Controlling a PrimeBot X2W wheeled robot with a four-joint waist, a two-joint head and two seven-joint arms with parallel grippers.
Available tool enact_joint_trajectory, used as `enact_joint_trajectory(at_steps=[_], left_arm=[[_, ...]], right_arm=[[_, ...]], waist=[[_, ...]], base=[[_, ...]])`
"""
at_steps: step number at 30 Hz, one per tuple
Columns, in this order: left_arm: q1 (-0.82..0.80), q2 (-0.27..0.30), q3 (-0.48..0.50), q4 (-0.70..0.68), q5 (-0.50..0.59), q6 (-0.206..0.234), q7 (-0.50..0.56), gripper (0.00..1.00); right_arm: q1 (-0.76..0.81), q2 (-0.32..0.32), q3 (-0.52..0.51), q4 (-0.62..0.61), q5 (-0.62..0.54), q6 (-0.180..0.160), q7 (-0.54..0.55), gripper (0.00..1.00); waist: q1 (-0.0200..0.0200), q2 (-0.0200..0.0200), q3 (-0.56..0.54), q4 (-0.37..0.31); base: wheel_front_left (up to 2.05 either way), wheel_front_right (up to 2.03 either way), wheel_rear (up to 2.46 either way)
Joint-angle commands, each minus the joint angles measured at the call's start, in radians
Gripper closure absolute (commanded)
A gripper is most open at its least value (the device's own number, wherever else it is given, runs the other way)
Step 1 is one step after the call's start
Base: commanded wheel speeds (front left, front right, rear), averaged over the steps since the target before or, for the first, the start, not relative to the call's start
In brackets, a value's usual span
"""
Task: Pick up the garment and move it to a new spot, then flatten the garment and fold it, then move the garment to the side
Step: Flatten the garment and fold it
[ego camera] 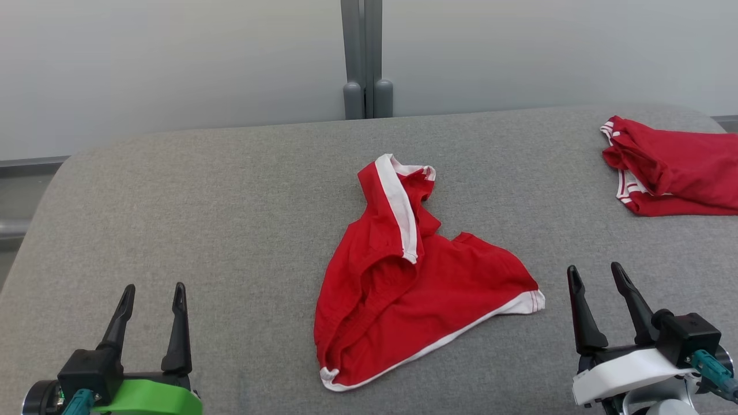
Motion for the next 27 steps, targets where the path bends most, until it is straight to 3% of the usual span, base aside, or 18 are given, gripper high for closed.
enact_joint_trajectory(at_steps=[1, 12, 27], left_arm=[[0.012, 0.008, 0.0, -0.003, -0.003, 0.007, 0.0, 0.0], [-0.028, -0.003, -0.069, 0.019, 0.014, -0.014, 0.007, 0.0], [-0.153, -0.036, -0.377, 0.189, 0.043, -0.06, 0.009, 0.0]], right_arm=[[0.008, -0.001, 0.001, 0.003, 0.0, -0.002, -0.004, 0.0], [-0.029, -0.008, -0.007, 0.044, -0.002, -0.002, -0.004, 0.0], [-0.186, -0.034, 0.059, 0.263, -0.008, -0.002, -0.003, 0.0]], waist=[[0.0, 0.0, 0.0, 0.0], [0.0, 0.0, 0.006, -0.003], [0.0, 0.0, 0.071, -0.016]], base=[[0.0, 0.0, 0.0], [0.0, 0.0, 0.0], [0.0, 0.0, 0.0]])
